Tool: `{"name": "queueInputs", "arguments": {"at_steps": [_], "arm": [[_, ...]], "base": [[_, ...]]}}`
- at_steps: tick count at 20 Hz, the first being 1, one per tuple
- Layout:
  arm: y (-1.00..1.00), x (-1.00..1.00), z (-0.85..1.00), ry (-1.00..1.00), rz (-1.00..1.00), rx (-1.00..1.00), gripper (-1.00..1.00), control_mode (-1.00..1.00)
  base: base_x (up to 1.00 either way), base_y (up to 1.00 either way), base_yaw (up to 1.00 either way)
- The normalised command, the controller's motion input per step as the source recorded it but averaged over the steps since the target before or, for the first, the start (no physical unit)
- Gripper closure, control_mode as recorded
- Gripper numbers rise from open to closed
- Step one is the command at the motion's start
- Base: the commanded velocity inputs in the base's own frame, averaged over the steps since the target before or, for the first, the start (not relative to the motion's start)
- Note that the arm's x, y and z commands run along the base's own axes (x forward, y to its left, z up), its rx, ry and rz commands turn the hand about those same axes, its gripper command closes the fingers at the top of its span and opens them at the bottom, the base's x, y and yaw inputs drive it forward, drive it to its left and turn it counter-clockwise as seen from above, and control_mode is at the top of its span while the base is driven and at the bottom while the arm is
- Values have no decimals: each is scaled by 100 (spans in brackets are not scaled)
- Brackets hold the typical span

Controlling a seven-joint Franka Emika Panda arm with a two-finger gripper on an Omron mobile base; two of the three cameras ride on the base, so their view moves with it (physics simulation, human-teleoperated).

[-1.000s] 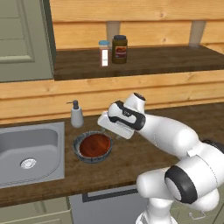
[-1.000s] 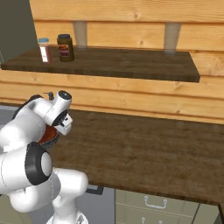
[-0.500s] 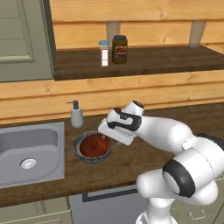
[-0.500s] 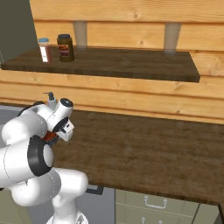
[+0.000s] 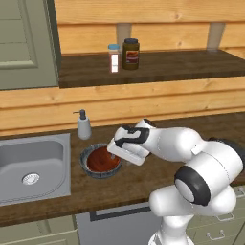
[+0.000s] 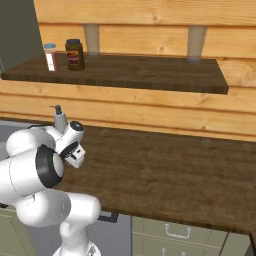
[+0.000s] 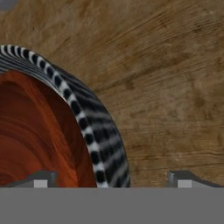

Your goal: Pick up the bowls on the counter and stack them on top of one another in the open cabinet. Place the smaller bowl on top of the larger bowl.

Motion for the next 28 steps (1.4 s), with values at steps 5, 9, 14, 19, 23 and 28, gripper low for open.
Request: {"name": "queueInputs", "arguments": {"at_steps": [5,9,14,19,23,28], "arm": [[20,0,-9,0,0,-2,100,-100],[17,-4,-9,0,1,-3,100,-100],[1,-23,-1,0,0,0,100,-100],[-11,-34,18,-1,-1,0,100,-100],[-34,-33,47,-4,-7,1,100,-100],[-28,-28,67,-1,-12,0,100,-100]], "base": [[0,0,0],[0,0,0],[0,0,0],[0,0,0],[0,0,0],[0,0,0]]}}
